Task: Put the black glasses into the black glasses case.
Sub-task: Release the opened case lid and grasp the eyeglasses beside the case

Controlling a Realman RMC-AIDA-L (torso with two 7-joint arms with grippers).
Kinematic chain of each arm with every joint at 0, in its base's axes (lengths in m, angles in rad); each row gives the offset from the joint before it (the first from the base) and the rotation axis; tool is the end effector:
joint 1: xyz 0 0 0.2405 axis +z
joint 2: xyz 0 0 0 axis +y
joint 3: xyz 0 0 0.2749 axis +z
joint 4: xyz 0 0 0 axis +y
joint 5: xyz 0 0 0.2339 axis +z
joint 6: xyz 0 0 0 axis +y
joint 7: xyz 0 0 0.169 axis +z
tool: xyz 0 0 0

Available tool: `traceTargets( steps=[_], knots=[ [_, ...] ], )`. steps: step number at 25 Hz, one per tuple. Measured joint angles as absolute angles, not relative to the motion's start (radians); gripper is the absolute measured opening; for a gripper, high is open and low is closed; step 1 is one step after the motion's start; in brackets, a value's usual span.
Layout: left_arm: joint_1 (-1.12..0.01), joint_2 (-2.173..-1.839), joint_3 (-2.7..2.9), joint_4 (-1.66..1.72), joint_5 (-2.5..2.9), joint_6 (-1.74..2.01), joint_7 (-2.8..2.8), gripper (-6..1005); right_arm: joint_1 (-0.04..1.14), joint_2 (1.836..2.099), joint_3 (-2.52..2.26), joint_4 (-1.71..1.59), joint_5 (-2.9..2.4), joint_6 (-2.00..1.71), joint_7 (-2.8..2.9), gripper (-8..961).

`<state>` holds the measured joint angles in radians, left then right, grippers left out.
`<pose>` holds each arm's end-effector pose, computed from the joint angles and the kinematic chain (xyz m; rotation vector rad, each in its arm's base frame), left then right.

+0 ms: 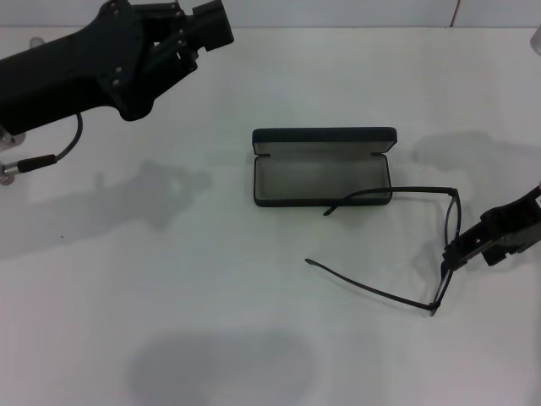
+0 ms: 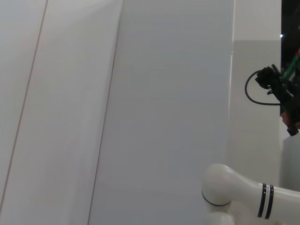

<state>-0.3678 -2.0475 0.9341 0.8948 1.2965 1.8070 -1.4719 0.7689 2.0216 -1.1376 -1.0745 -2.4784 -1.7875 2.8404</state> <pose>-0.2055 0.3346 0.0563 -2.5551 -0.2744 -1.4188 0.1983 0.3924 -0.0109 -2.4743 1.6729 -0.4332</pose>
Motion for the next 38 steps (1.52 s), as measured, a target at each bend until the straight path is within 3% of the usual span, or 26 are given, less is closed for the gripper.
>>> traceTargets(
  steps=[38],
  knots=[
    [-0.356, -2.039, 0.891, 0.796, 1.293, 1.845, -1.377, 65, 0.797, 2.028, -1.164, -0.942, -2.432, -1.637, 2.84, 634]
  ],
)
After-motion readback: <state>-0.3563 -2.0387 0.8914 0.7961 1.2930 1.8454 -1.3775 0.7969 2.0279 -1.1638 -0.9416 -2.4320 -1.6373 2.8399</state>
